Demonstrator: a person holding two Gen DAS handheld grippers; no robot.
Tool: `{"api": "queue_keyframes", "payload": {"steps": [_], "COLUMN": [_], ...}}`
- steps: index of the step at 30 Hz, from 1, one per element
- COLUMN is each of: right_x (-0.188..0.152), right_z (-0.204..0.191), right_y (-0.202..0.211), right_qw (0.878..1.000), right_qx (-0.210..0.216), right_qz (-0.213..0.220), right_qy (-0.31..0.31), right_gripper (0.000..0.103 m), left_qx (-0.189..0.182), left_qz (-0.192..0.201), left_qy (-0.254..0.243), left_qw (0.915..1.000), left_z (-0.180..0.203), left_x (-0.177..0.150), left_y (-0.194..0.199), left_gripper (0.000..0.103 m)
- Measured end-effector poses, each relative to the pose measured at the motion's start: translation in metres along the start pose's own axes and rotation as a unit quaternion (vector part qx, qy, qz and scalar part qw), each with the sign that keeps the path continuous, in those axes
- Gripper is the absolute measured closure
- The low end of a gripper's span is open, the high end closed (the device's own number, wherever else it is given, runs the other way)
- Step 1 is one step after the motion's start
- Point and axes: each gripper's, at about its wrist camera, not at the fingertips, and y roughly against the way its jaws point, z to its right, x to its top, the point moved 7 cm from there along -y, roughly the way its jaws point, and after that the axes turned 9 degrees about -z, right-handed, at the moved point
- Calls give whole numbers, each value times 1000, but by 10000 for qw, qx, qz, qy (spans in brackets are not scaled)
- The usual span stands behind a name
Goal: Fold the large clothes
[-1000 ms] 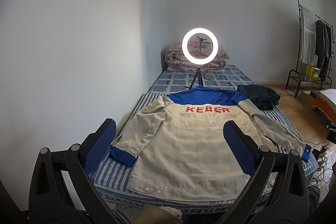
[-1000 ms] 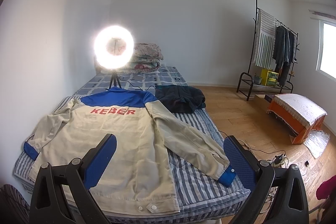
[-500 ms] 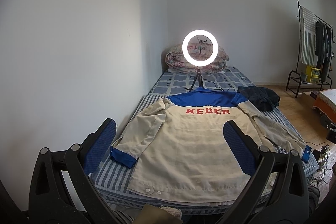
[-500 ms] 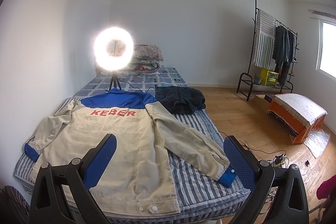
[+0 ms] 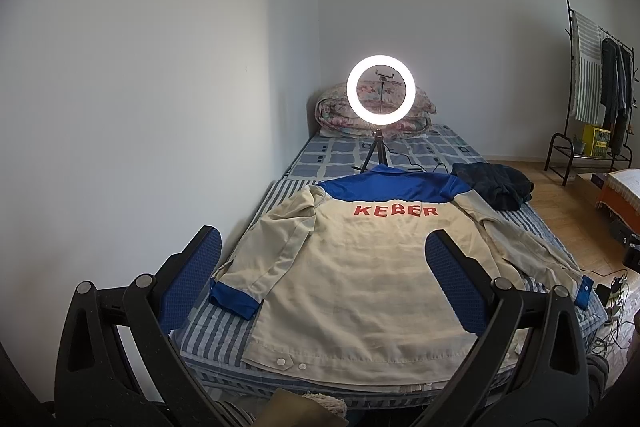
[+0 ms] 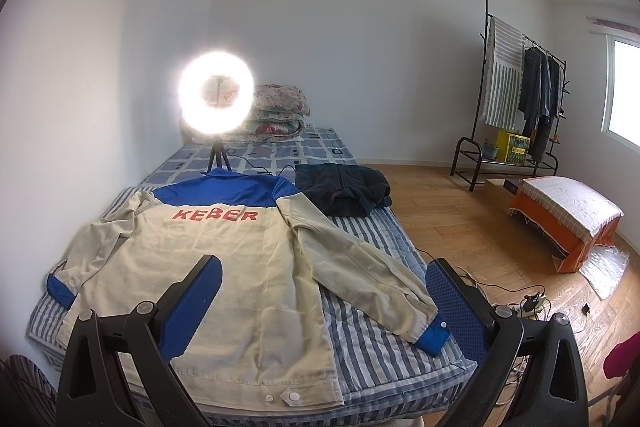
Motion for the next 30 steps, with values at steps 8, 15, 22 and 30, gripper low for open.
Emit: {"api": "queue_keyframes", "payload": {"steps": [8,15,22,30], "right_x": [0,1,1,3], "right_z": [0,0,-1,-11], "right_y": [0,1,0,-7], "right_qw": [10000,10000,10000,9999], "right_qx": [0,6,14,91], "right_qz": [-3,-21,-32,-69], "right_qy": [-2,-12,-9,-42], "right_gripper": [0,0,0,0], "left_qx": [-4,13,25,150], "left_qz": [-5,-2,-34,-87], "left_qy": [-1,-2,5,58], "left_qw": [10000,10000,10000,9998], "left_z": [0,0,-3,-11], "left_x": [1,0,-2,-7], "left_y": [-1,0,-5,-18], "left_gripper": [0,0,0,0]}}
